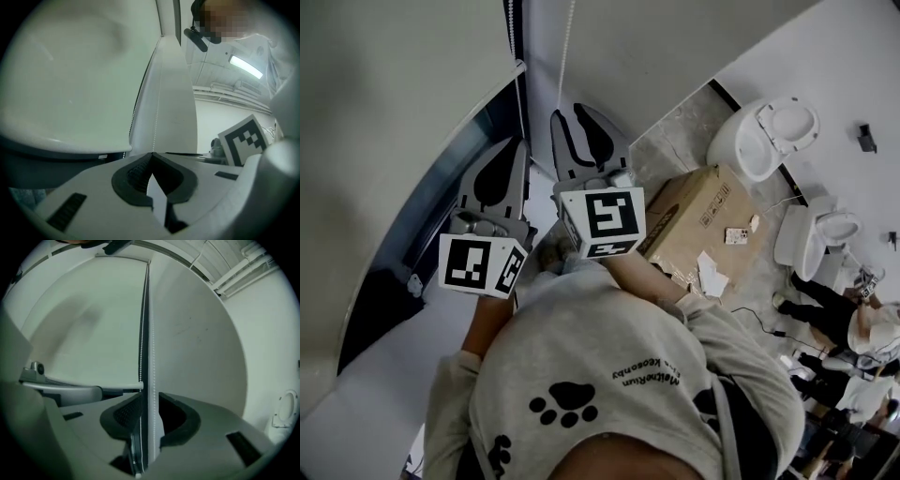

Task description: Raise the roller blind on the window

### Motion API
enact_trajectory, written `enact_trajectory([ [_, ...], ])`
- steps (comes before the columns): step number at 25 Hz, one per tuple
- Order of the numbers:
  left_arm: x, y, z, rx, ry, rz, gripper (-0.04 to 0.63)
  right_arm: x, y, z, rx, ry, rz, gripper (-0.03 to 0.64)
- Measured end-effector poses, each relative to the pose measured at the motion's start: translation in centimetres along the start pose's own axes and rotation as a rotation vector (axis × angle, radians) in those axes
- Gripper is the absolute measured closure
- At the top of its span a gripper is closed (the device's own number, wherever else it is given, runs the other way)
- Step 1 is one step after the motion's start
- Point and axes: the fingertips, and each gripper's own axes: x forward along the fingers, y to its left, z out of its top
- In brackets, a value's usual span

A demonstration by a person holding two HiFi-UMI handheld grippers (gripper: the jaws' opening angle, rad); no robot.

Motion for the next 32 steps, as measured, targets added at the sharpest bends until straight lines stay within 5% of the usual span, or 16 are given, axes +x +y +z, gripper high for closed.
enact_trajectory([
  [10, -0.4, 1.0, -0.2, -0.023, 0.0, 0.018, 0.6, 4.2, 0.1, -1.2, 0.002, 0.047, 0.018, 0.52],
  [15, -0.4, 1.3, 0.1, -0.013, 0.012, 0.023, 0.6, 4.7, 0.1, -0.5, -0.029, 0.03, 0.047, 0.604],
  [23, -0.1, -0.6, 1.2, 0.004, 0.033, -0.061, 0.6, 2.8, 1.1, -0.4, -0.045, 0.041, 0.162, 0.604],
  [32, 0.3, -3.2, 4.5, 0.109, 0.014, -0.1, 0.597, -1.0, 1.7, -0.8, -0.055, 0.033, 0.229, 0.604],
])
